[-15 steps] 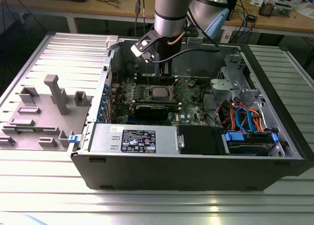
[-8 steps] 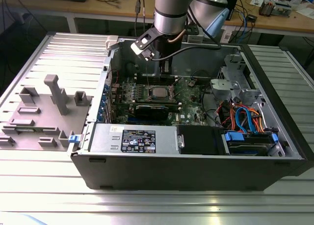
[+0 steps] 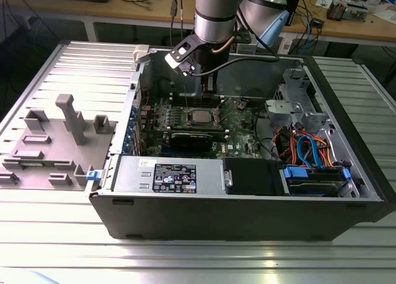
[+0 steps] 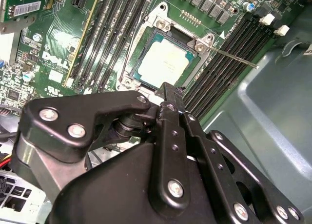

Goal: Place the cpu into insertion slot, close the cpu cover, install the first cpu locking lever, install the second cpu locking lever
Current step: 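Close the cpu cover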

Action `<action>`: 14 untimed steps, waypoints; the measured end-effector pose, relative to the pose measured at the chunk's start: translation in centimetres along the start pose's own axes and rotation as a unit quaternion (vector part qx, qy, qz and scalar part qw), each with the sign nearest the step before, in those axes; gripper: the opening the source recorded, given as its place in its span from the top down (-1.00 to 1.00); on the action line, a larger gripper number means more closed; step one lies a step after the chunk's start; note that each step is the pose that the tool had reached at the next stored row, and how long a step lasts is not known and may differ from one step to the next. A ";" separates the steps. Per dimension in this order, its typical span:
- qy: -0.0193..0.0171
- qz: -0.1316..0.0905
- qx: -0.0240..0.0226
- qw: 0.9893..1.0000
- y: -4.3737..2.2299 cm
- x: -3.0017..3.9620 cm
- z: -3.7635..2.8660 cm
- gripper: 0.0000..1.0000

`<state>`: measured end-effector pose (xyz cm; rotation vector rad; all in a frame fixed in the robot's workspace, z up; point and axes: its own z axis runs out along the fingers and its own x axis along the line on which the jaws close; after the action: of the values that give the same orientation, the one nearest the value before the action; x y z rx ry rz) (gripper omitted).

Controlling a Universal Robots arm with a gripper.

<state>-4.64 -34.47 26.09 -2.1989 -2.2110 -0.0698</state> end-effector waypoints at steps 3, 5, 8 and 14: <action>0.000 0.000 0.000 1.000 0.00 0.01 -0.23 0.79; 0.000 0.000 0.000 1.000 0.00 0.01 -0.34 0.79; 0.000 0.000 0.000 1.000 0.00 0.01 -0.36 0.79; 0.000 0.000 0.000 1.000 0.02 0.09 -1.74 0.79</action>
<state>-4.65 -34.46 27.84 -2.1990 -2.2111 -0.0696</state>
